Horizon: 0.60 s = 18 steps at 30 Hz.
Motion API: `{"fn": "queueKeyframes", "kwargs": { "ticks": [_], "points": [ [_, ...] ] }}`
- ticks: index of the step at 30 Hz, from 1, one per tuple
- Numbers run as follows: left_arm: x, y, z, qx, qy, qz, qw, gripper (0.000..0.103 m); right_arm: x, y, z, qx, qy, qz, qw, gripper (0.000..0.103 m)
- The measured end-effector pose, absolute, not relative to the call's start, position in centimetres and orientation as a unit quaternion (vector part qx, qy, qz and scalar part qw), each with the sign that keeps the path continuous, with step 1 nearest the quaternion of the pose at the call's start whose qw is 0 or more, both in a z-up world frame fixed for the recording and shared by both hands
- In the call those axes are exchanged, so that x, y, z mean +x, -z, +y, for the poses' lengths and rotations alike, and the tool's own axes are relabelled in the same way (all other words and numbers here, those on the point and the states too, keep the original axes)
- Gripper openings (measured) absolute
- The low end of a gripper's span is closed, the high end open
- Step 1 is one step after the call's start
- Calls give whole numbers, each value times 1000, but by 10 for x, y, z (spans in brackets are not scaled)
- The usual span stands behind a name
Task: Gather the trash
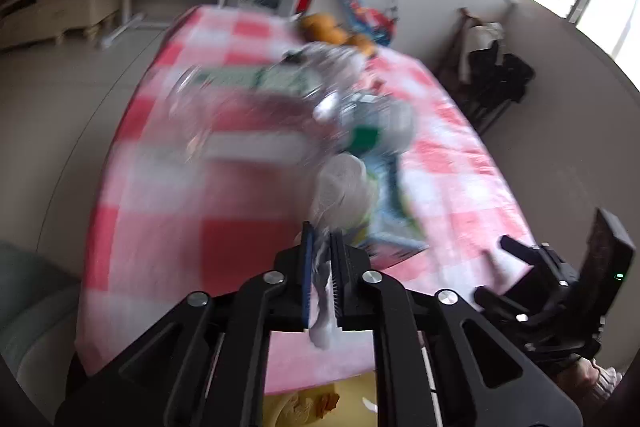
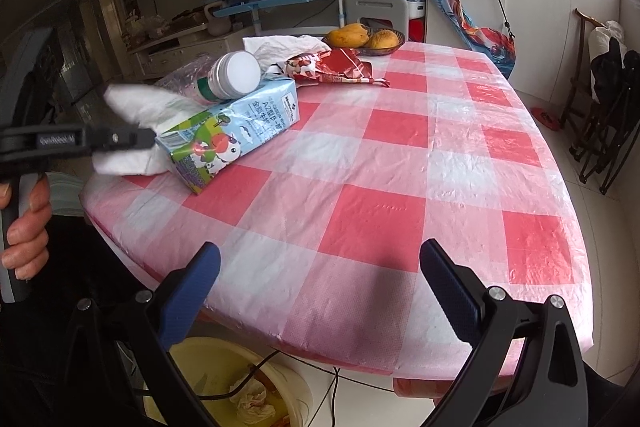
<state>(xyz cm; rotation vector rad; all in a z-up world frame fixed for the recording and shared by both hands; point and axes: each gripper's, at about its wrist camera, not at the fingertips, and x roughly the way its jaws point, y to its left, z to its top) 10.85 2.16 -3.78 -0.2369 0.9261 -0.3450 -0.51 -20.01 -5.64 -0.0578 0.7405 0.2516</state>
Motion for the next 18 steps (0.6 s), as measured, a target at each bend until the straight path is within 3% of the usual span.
{"fn": "queueKeyframes", "kwargs": {
  "ticks": [1, 3, 4, 8, 9, 10, 11, 12, 13, 18],
  "points": [
    [109, 42, 24, -115, 153, 447, 874, 38, -5, 57, -200, -29, -122, 361, 924, 95],
    [111, 43, 25, -113, 129, 442, 881, 64, -5, 57, -199, -28, -123, 362, 924, 95],
    [112, 41, 23, -105, 117, 435, 887, 71, -5, 57, -199, -28, -124, 362, 923, 95],
    [124, 47, 15, -80, 101, 437, 890, 72, -4, 56, -193, -34, -132, 357, 924, 95],
    [128, 49, 15, -88, 107, 443, 886, 64, -4, 56, -192, -35, -134, 356, 924, 95],
    [131, 53, 16, -93, 114, 450, 881, 44, -5, 56, -189, -38, -138, 355, 924, 95],
    [131, 53, 16, -90, 112, 448, 882, 37, -5, 56, -186, -41, -143, 354, 923, 95],
    [132, 54, 17, -93, 121, 452, 879, 15, -5, 55, -184, -44, -148, 353, 923, 95],
    [132, 56, 20, -112, 139, 457, 871, 10, -5, 55, -181, -46, -152, 353, 922, 95],
    [128, 46, 42, -166, 152, 424, 877, 7, 4, 50, -166, -32, -170, 357, 918, 95]
  ]
}}
